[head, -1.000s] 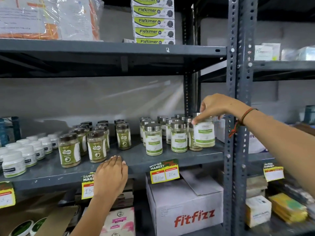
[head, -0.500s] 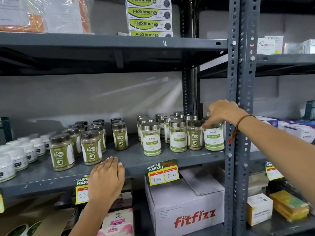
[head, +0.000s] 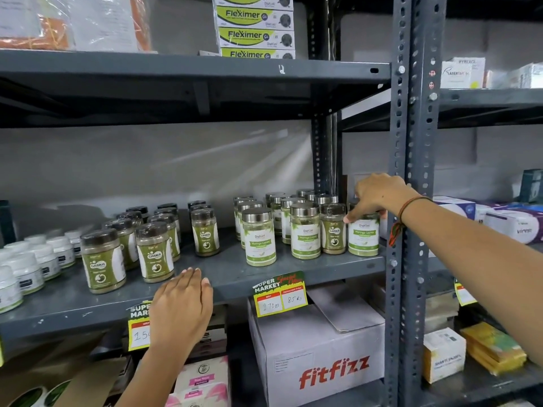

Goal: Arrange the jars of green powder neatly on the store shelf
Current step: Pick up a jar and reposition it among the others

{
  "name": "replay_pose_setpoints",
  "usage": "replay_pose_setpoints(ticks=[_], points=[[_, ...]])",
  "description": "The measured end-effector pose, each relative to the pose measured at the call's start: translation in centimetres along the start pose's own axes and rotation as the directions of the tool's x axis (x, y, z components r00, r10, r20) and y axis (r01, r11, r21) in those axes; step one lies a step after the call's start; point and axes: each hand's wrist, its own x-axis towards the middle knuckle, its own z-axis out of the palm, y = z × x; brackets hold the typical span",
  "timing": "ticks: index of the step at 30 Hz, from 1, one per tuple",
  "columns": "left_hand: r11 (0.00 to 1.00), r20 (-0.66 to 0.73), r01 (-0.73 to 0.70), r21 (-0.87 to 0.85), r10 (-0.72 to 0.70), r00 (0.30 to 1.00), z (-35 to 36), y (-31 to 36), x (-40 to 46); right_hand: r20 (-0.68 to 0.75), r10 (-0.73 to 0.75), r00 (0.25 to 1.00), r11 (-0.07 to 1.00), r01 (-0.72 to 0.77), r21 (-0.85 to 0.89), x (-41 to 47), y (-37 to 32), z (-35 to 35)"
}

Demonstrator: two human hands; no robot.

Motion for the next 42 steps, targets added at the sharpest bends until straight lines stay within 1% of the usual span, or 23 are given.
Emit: replay_pose_setpoints(ticks=[3, 5, 7, 8, 9, 11, 12, 14, 20, 26, 29, 32, 35, 39, 42], points=[[1.0, 0.004, 0.0, 0.002, 0.0, 1.0, -0.2, 0.1, 0.0, -0.01, 0.024, 1.0, 0.992, -0.025, -0.123, -0.6, -0.7, -1.3], [1.0, 0.006, -0.002, 0.006, 0.002, 1.0, -0.3, 0.2, -0.1, -0.096, 0.004, 0.995, 0.987, -0.02, -0.16, -0.9, -1.1, -2.2], [1.0, 0.006, -0.004, 0.002, 0.004, 1.0, -0.3, 0.1, -0.1, -0.185, -0.054, 0.981, 0.989, 0.027, -0.145, -0.6, -1.4, -2.5], [1.0, 0.005, -0.003, -0.003, 0.003, 1.0, -0.2, 0.1, -0.1, -0.185, -0.092, 0.978, 0.992, 0.074, -0.104, -0.3, -1.6, -2.4], [1.0, 0.004, -0.003, -0.006, 0.003, 1.0, -0.2, 0.1, -0.2, -0.141, -0.133, 0.981, 0.991, 0.13, -0.036, 0.1, -1.8, -2.2], [1.0, -0.002, -0.005, -0.003, 0.005, 1.0, -0.1, 0.0, -0.1, 0.01, -0.209, 0.978, 0.972, 0.207, 0.109, 0.7, -2.3, -1.5], [1.0, -0.001, -0.006, 0.0, 0.006, 1.0, -0.1, 0.0, -0.1, 0.072, -0.231, 0.97, 0.964, 0.218, 0.153, 1.0, -2.4, -1.1], [1.0, 0.004, -0.007, 0.001, 0.007, 1.0, 0.0, -0.1, 0.0, 0.134, -0.244, 0.96, 0.955, 0.214, 0.206, 1.7, -2.5, -0.4], [1.0, 0.008, -0.006, 0.006, 0.006, 1.0, 0.3, -0.3, 0.1, 0.201, -0.265, 0.943, 0.918, 0.183, 0.352, 3.7, -2.3, 0.8], [1.0, 0.008, -0.004, 0.009, 0.004, 1.0, 0.2, -0.3, 0.1, 0.162, -0.256, 0.953, 0.878, 0.159, 0.451, 4.1, -2.1, 0.8], [1.0, 0.012, -0.006, 0.01, 0.006, 1.0, 0.1, -0.3, 0.0, 0.114, -0.245, 0.963, 0.859, 0.161, 0.486, 3.6, -2.0, 0.0], [1.0, 0.01, -0.007, 0.01, 0.007, 1.0, 0.1, -0.2, 0.0, 0.018, -0.226, 0.974, 0.884, 0.198, 0.424, 2.8, -2.1, -1.9], [1.0, 0.008, -0.003, 0.006, 0.003, 1.0, 0.0, -0.2, 0.0, -0.09, -0.213, 0.973, 0.88, 0.232, 0.416, 2.1, -2.2, -4.2], [1.0, -0.012, -0.001, -0.013, 0.001, 1.0, 0.0, -0.1, -0.1, -0.221, -0.247, 0.944, 0.872, 0.316, 0.374, 1.3, -3.1, -7.7], [1.0, -0.018, -0.002, -0.013, 0.002, 1.0, 0.1, -0.1, -0.1, -0.323, -0.283, 0.903, 0.827, 0.4, 0.395, 0.7, -4.9, -10.0]])
